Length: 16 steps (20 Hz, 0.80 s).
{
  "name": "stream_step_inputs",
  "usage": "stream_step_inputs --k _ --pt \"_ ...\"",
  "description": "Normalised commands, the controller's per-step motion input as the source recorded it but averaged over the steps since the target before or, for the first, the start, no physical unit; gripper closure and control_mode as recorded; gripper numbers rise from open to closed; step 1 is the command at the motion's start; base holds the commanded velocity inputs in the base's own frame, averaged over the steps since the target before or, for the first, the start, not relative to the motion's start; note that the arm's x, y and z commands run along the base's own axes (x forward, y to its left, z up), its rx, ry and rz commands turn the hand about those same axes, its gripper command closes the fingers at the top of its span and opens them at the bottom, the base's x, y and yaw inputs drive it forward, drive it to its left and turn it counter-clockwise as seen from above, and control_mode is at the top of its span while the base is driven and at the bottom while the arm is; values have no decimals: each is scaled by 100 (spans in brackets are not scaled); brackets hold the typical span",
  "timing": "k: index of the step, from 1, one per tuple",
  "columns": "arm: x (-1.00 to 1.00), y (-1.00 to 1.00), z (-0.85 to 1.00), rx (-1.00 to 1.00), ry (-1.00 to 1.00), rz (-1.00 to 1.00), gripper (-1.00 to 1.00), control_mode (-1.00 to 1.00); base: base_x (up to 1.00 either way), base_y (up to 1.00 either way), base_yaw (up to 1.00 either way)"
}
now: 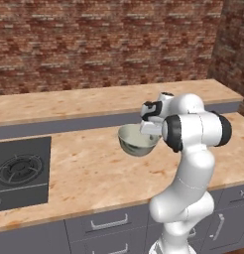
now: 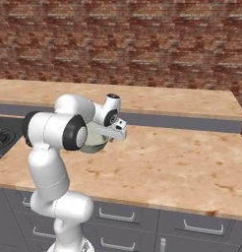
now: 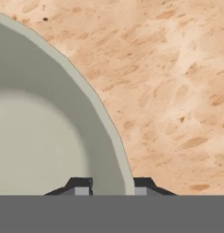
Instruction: Pick the cup and bowl from the counter and place them on the counter next to the sink.
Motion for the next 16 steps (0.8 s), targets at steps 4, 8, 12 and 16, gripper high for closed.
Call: stream_step_inputs --k 4,8,12,16 --pt "-44 0 3 0 0 0 100 -100 0 0 0" --pt "-31 -9 18 0 0 -5 100 -100 0 0 0" --pt "-19 -20 42 0 0 -5 100 -100 0 0 0" --pt "-1 -6 38 0 0 -1 100 -100 0 0 0"
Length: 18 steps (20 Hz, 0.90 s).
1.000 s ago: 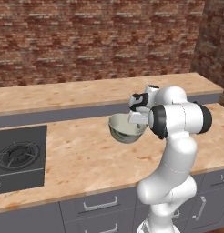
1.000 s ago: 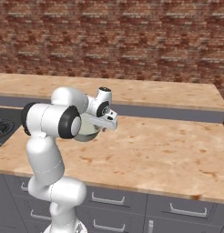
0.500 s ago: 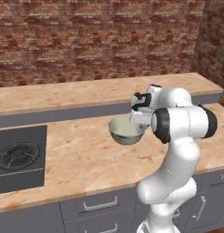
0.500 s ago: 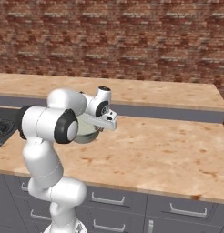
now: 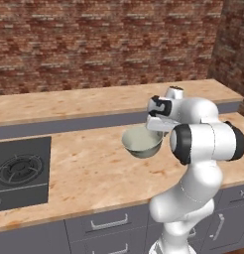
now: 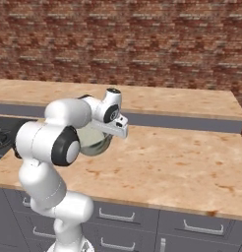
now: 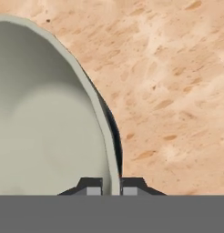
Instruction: Pick the cup and bowl from the counter and place them on the counter next to the sink.
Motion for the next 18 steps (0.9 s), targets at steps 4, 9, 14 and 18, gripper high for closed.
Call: stream_step_inputs --k 4,9,14,18 --pt "0 0 37 0 0 0 100 -100 0 0 0" --pt "0 0 26 2 0 0 100 -100 0 0 0" --pt "-19 0 20 12 0 0 100 -100 0 0 0" --pt "-45 0 0 24 0 0 100 -100 0 0 0"
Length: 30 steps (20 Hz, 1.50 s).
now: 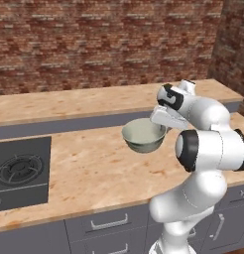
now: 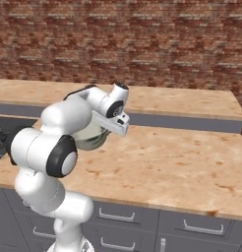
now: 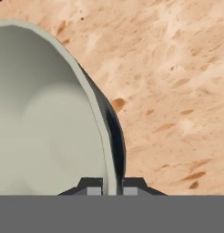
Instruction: Pick the cup and bowl from the counter and place them on the counter next to the sink.
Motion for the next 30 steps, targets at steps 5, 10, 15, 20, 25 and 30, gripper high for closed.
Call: stream_step_inputs --k 5,10,15,20,25,30 --pt "-45 0 12 19 0 0 100 -100 0 0 0" --pt "-49 0 48 7 -3 0 100 -100 0 0 0" --pt "-65 0 30 1 -4 0 100 -100 0 0 0" --pt "-75 0 20 0 0 0 100 -100 0 0 0" --pt "-64 3 12 0 -3 0 100 -100 0 0 0" --pt "-34 5 11 0 -3 0 100 -100 0 0 0"
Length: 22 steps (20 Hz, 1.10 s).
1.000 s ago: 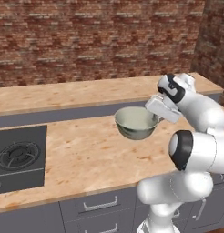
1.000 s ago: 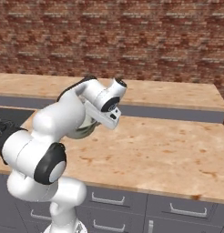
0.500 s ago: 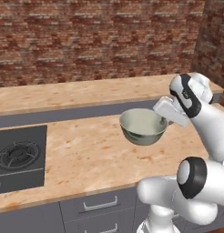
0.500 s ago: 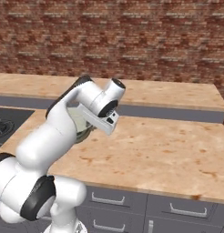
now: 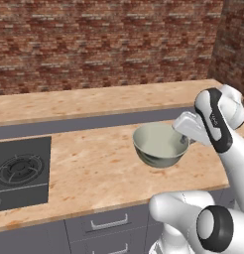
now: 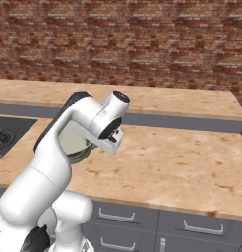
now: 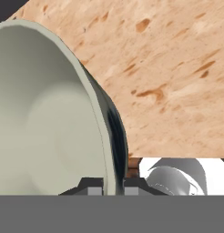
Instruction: Pick the cup and bowl from the counter and place them on the counter next to the sink.
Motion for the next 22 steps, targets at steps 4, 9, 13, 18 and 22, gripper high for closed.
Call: stream_step_inputs --k 4,9,13,18,22 --pt "0 0 0 0 0 0 100 -100 0 0 0" --pt "0 0 0 0 0 0 100 -100 0 0 0" --pt "0 0 0 0 0 0 100 100 0 0 0" --pt "0 0 0 0 0 0 100 100 -20 0 0" --pt "0 0 0 0 0 0 100 100 -64 0 0"
